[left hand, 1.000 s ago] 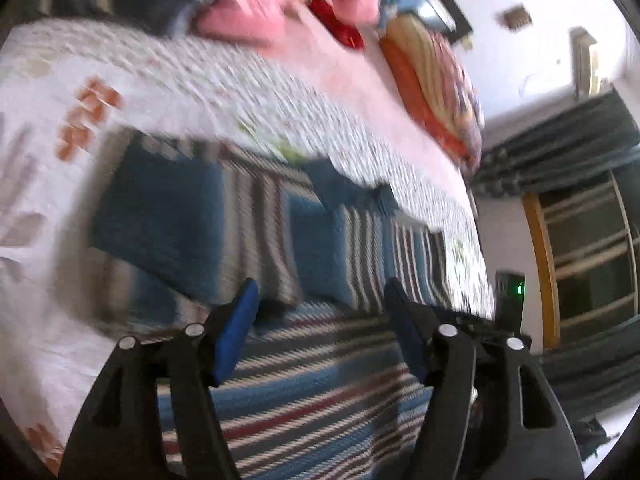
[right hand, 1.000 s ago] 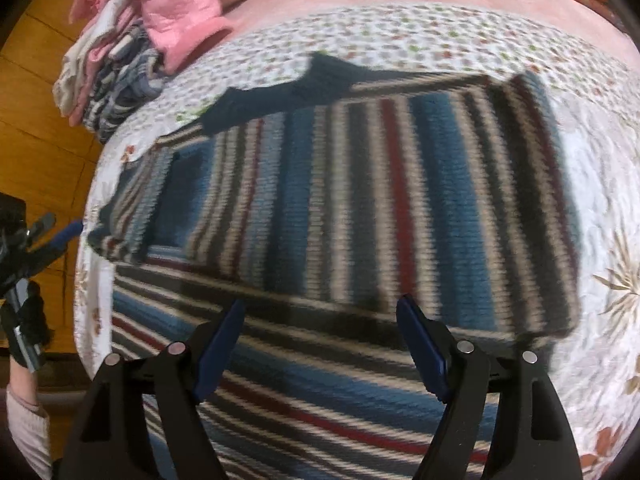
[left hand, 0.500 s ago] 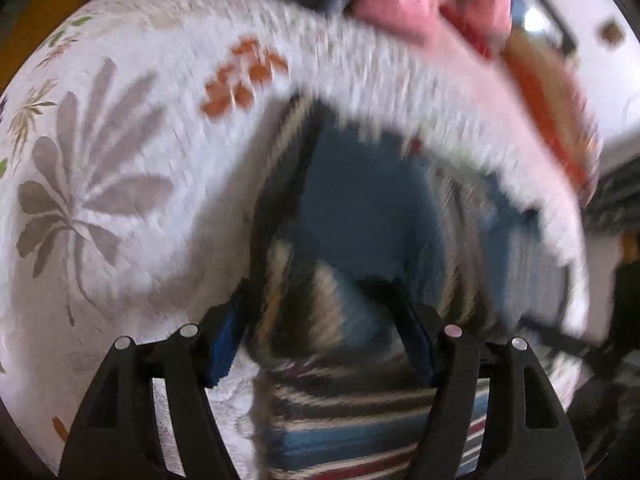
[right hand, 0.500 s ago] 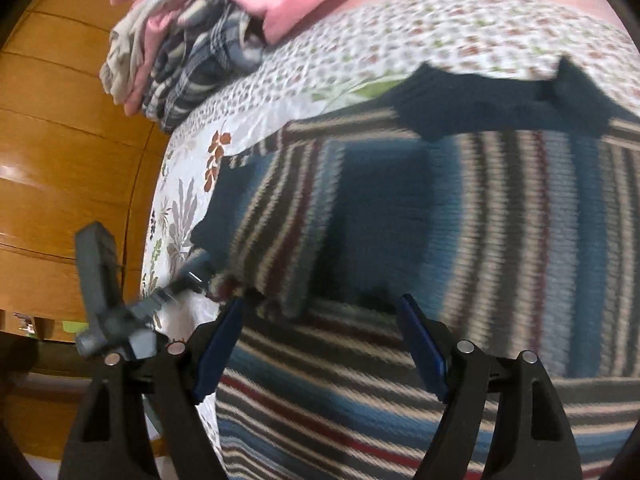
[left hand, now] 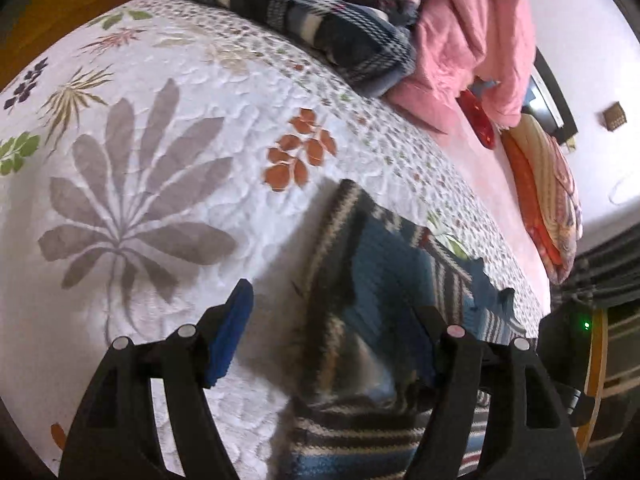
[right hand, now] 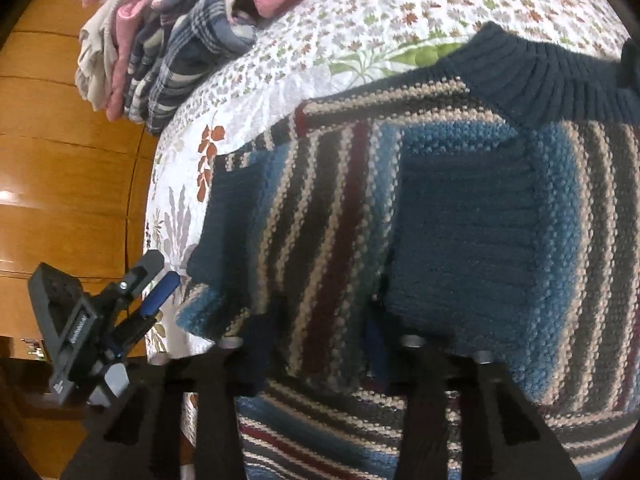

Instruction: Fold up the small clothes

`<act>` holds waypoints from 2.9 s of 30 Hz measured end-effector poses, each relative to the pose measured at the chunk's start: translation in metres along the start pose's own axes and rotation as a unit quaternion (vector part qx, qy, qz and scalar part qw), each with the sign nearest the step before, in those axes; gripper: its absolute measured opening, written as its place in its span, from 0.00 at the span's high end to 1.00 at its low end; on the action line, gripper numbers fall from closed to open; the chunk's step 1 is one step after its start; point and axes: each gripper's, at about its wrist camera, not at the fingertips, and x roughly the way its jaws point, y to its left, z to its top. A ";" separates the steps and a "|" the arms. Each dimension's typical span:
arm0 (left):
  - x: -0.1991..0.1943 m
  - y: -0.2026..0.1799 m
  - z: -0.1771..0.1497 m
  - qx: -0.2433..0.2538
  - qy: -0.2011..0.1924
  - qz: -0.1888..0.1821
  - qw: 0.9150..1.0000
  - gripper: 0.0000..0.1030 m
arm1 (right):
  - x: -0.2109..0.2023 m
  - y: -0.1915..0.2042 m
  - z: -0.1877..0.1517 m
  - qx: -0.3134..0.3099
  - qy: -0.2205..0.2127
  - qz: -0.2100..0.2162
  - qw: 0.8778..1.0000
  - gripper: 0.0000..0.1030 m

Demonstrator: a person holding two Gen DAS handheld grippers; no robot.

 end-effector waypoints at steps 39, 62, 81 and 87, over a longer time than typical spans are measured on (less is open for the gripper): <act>0.037 -0.049 -0.032 0.138 0.046 0.095 0.985 0.27 | -0.068 0.017 -0.008 -0.150 -0.048 -0.140 0.978 0.47; 0.052 -0.038 -0.033 0.140 0.060 0.110 0.982 0.23 | -0.016 0.025 -0.007 -0.173 -0.028 -0.209 0.962 0.90; 0.030 -0.079 -0.038 0.165 -0.004 0.026 0.986 0.23 | -0.183 -0.140 -0.018 0.050 -0.153 -0.063 0.985 0.91; 0.042 -0.093 -0.049 0.174 0.016 0.026 0.984 0.23 | -0.175 -0.199 -0.034 0.101 -0.127 -0.058 0.985 0.85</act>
